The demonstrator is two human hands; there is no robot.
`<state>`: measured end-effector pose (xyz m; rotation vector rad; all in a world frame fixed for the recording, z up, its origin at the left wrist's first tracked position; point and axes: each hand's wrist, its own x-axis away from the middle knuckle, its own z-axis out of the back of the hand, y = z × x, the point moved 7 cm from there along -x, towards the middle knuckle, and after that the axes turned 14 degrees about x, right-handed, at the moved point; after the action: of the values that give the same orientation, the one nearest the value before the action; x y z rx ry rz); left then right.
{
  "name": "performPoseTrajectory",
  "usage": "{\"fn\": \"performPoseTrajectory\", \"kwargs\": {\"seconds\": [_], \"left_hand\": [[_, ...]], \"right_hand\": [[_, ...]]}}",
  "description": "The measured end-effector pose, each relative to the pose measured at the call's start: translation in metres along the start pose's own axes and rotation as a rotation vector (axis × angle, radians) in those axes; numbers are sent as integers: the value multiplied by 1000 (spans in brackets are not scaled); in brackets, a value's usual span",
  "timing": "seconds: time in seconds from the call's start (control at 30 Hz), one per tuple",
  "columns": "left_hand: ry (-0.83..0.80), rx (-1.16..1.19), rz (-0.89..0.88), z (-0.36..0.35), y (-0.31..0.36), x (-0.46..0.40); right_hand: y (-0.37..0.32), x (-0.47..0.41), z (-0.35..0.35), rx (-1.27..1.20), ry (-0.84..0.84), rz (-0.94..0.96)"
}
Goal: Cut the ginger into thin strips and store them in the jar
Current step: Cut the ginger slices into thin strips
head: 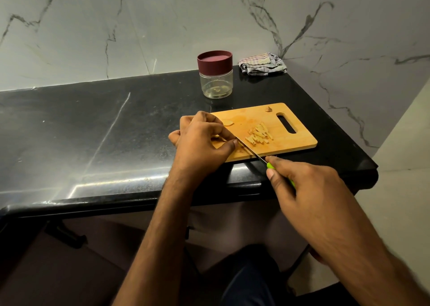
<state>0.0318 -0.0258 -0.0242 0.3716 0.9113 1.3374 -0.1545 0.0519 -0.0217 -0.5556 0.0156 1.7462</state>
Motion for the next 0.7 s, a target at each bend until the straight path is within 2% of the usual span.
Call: {"fn": "performPoseTrajectory", "kwargs": {"seconds": [0.7], "left_hand": [[-49,-19,-31,-4,2,-3]], "right_hand": [[-6,-13,-6,-17,-52,-12]]}}
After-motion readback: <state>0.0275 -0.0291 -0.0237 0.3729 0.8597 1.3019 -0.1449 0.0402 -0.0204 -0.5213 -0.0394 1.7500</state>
